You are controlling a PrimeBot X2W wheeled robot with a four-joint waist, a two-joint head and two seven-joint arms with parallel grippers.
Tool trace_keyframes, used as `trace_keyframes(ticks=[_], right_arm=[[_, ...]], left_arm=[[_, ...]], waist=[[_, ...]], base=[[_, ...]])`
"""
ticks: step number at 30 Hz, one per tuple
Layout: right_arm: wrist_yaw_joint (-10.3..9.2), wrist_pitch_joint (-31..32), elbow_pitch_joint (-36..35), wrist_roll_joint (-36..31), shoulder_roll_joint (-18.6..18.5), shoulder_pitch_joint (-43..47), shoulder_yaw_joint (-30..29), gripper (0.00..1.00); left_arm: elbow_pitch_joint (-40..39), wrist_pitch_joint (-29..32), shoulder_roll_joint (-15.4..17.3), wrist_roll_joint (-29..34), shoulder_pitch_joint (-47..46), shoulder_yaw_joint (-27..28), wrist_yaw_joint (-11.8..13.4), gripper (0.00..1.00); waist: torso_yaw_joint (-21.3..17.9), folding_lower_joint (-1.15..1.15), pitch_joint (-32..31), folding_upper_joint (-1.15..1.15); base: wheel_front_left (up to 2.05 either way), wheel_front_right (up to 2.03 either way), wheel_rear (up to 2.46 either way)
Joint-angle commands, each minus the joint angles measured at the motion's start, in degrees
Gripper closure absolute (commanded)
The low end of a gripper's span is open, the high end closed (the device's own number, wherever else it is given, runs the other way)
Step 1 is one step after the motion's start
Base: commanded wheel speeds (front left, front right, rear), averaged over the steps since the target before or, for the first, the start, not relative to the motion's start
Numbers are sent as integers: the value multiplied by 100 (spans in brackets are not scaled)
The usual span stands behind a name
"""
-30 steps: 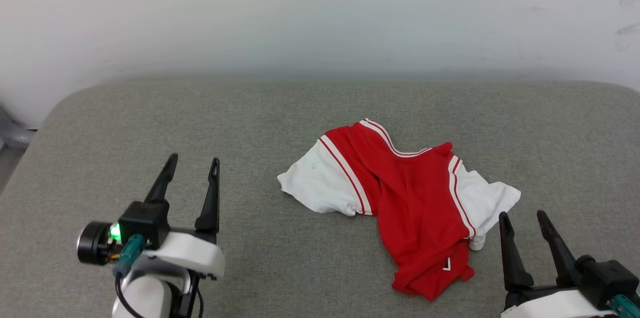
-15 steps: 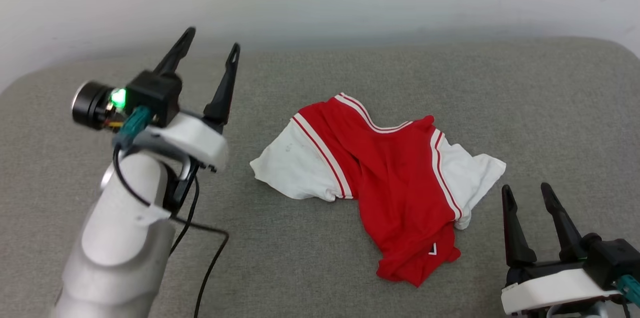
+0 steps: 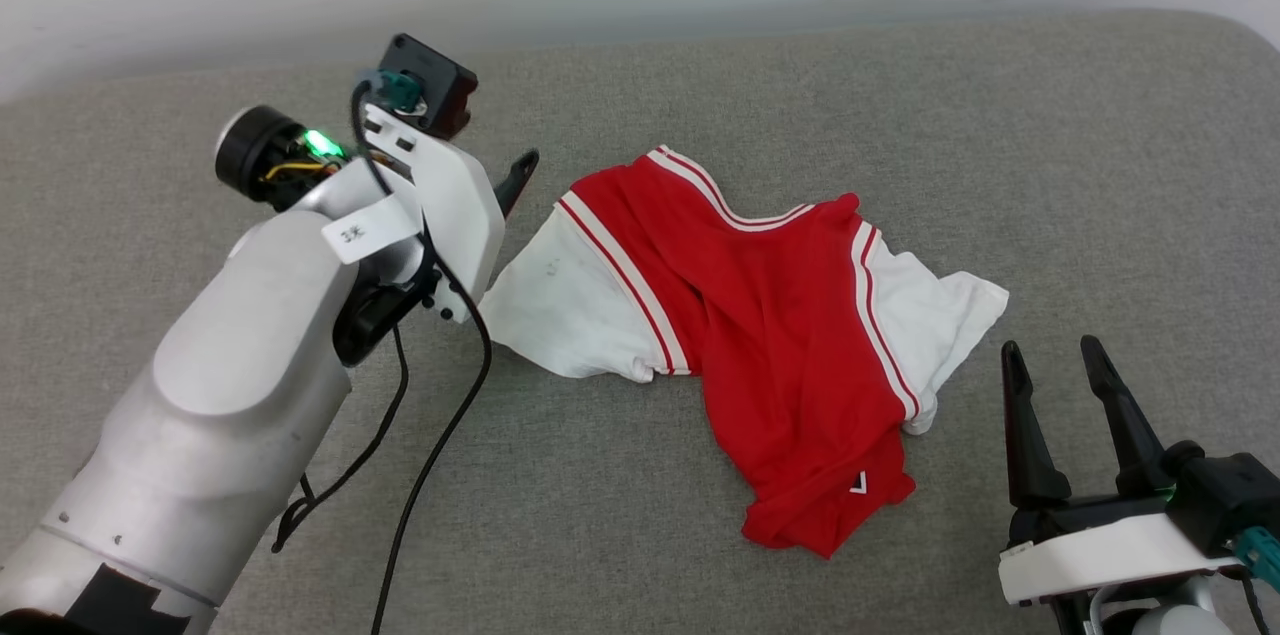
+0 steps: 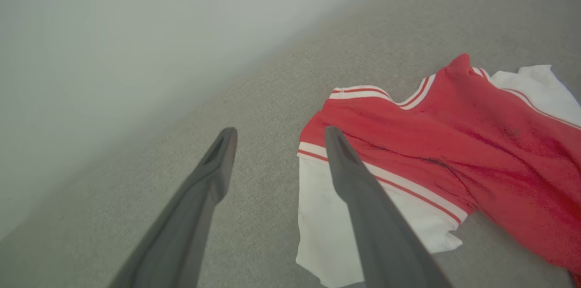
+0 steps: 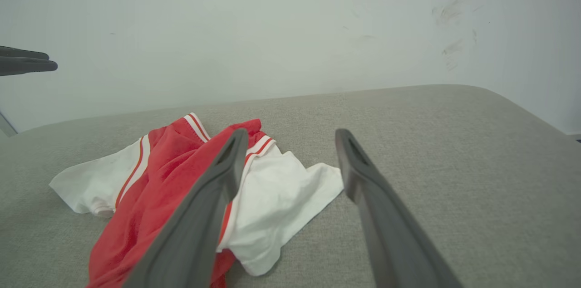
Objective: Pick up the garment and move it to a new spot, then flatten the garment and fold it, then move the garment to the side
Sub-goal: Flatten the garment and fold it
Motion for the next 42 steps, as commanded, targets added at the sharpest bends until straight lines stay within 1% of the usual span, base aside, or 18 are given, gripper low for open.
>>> trace_keyframes(ticks=[1, 5, 9, 11, 12, 15, 19, 22, 25, 26, 27, 28, 31, 34, 36, 42], right_arm=[[-4, -12, -35, -8, 9, -108, 19, 0], [-4, -12, -50, -23, 8, -146, 42, 0], [-4, -12, -54, -17, 8, -216, 57, 0], [-4, -12, -59, 3, 8, -241, 62, 0], [-4, -12, -59, 3, 8, -241, 62, 0], [-4, -12, -61, 42, 9, -296, 81, 0], [-4, -12, -64, 85, 9, -329, 102, 0], [-4, -12, -68, 102, 9, -366, 93, 0], [-4, -12, -68, 91, 9, -365, 65, 0], [-4, -12, -65, 84, 9, -358, 53, 0], [-4, -12, -56, 71, 9, -352, 37, 0], [-4, -12, -46, 56, 9, -348, 27, 0], [-4, -12, -24, 15, 8, -340, 10, 0], [-4, -12, -10, -5, 9, -300, -2, 0], [-4, -12, 1, -18, 8, -258, -23, 0], [-4, -11, 34, -21, 8, -189, -25, 0]], left_arm=[[101, 537, 73, -367, -154, -297, -2, 0], [203, 1420, 266, -982, -351, -839, -2, 0], [321, 2002, 411, -1329, -464, -1416, -3, 0], [393, 2187, 500, -1466, -520, -1675, -2, 0], [393, 2187, 500, -1466, -520, -1675, -2, 0], [561, 2257, 550, -1587, -555, -1977, -2, 0], [880, 2169, 531, -1721, -530, -2245, -3, 0], [1098, 2134, 461, -1880, -451, -2434, -3, 0], [1154, 2089, 405, -2067, -369, -2654, -3, 0], [1134, 2096, 395, -2133, -347, -2736, -4, 12], [1084, 2039, 389, -2188, -347, -2805, -9, 76], [1036, 1942, 388, -2231, -374, -2850, -9, 100], [940, 1584, 457, -2269, -528, -2947, -4, 100], [872, 1240, 608, -2462, -607, -2903, -4, 100], [883, 1080, 776, -2520, -683, -2893, -2, 100], [1155, 844, 1289, -2715, -679, -2725, 4, 100]], waist=[[-30, -1, 76, 0], [-78, -1, 198, 0], [-140, -1, 320, 0], [-172, -1, 387, 0], [-172, -1, 387, 0], [-224, -1, 489, 0], [-288, -1, 615, 0], [-312, -1, 687, 0], [-304, -1, 711, 0], [-293, -1, 706, 0], [-274, -1, 698, 0], [-249, -1, 681, 0], [-168, -1, 598, 0], [-85, -1, 493, 0], [-29, -1, 426, 0], [72, -1, 309, 0]], base=[[0, 0, 0], [0, 0, 0], [0, 0, 0], [0, 0, 0], [0, 0, 0], [0, 0, 0], [0, 0, 0], [0, 0, 0], [0, 0, 0], [0, 0, 0], [0, 0, 0], [0, 0, 0], [0, 0, 0], [0, 0, 0], [0, 0, 0], [0, 0, 0]])
